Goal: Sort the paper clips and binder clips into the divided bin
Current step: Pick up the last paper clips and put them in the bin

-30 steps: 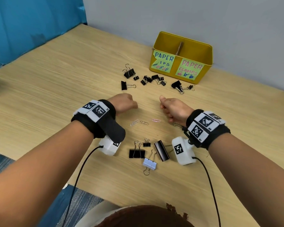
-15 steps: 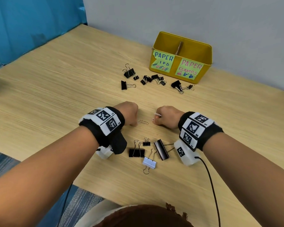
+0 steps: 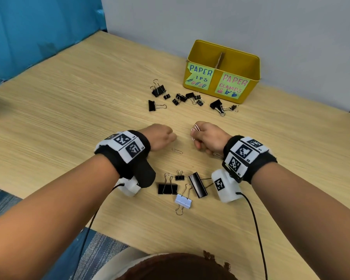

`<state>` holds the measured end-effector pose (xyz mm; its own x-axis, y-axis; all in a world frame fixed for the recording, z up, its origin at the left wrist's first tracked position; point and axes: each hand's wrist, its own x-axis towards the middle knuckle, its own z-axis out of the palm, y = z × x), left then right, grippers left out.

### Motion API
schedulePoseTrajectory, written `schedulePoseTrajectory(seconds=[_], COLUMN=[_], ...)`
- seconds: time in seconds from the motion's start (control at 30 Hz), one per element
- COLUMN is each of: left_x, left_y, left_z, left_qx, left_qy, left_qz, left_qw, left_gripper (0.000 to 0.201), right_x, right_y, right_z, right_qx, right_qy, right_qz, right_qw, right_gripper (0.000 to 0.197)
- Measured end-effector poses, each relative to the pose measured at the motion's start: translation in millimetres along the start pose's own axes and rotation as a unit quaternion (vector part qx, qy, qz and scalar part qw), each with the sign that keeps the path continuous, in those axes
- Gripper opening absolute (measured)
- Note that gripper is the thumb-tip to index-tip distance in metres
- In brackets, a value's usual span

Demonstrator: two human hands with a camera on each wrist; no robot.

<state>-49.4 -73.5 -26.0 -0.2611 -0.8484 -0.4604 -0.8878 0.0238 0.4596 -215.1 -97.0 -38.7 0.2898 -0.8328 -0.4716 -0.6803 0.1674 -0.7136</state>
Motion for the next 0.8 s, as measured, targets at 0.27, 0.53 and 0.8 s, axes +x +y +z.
schedulePoseTrajectory(seconds=[0.27,0.53,0.8], left_x=[11.1,15.7,11.7], left_y=[-3.2,-6.5,0.8], left_z=[-7.1,-7.1,-2.1], left_qx=[-0.184,-0.187,-0.019], left_qy=[0.030,0.011,-0.007], left_qz=[-0.014,-0.008,0.034], left_qw=[0.982,0.982,0.999], left_gripper=[0.033,0.027,0.027], right_x=[0.6,1.5,4.7], right_y=[4.0,5.5,9.4], right_z=[-0.4,-0.6,-6.0], right_qx=[0.024,0.049,0.061], right_qy=[-0.003,-0.006,-0.007], right_qz=[0.007,0.016,0.025], right_qw=[1.000,0.999,0.998], right_gripper=[0.024,0.025,0.026])
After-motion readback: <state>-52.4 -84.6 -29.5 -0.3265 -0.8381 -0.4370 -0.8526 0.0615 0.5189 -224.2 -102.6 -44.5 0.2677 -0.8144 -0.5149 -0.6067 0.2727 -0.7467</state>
